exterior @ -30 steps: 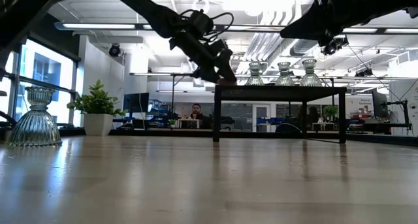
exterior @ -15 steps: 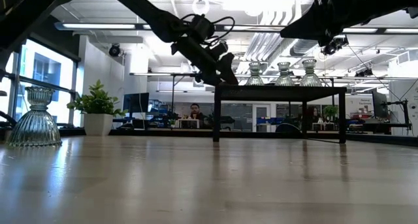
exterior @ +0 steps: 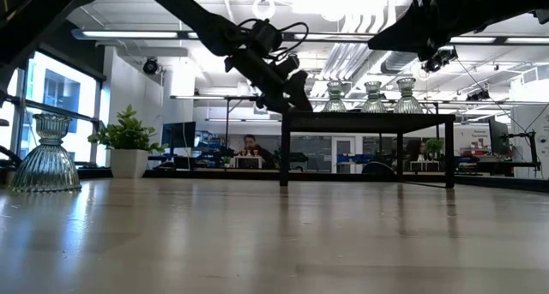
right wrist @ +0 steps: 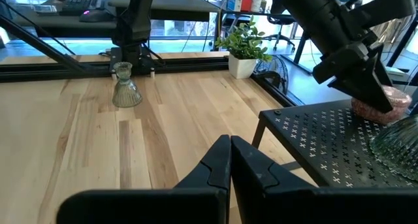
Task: Pick & Place candle stick holders
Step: Put the pink scented candle on the shelf, then put the green glass candle holder on the shelf
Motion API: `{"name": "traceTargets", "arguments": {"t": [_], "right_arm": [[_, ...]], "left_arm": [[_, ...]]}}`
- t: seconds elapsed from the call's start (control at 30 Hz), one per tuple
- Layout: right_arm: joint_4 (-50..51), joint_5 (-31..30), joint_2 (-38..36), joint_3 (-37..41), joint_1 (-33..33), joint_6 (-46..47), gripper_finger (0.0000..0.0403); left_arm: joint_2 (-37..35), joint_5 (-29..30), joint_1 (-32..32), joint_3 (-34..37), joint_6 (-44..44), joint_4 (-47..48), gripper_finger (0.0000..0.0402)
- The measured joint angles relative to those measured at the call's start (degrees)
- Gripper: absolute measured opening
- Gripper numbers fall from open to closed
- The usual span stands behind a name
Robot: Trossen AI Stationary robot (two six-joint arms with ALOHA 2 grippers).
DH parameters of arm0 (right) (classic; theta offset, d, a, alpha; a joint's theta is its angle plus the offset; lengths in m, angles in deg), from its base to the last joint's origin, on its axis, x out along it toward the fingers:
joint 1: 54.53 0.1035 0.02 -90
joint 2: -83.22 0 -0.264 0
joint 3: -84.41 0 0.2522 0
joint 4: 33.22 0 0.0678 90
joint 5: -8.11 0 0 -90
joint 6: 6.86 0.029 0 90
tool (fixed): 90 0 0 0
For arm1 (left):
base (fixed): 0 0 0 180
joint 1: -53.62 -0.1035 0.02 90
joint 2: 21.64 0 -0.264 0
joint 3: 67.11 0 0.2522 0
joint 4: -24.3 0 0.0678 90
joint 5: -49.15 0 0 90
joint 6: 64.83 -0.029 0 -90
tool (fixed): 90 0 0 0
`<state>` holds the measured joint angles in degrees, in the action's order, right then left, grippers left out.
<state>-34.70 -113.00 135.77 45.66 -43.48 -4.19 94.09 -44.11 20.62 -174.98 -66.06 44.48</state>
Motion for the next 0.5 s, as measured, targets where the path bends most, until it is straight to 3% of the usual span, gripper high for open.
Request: {"name": "traceTargets", "arguments": {"t": [0.27,0.5], "right_arm": [[0.00,0.02,0.00,0.00,0.00,0.00,0.0002],[0.00,0.02,0.00,0.00,-0.02,0.00,0.0001]], "left_arm": [[0.11,-0.92,0.00,0.04,-0.46,-0.06,0.0374],[0.04,-1.27,0.00,-2.27,-0.06,0.86,0.0382]]}}
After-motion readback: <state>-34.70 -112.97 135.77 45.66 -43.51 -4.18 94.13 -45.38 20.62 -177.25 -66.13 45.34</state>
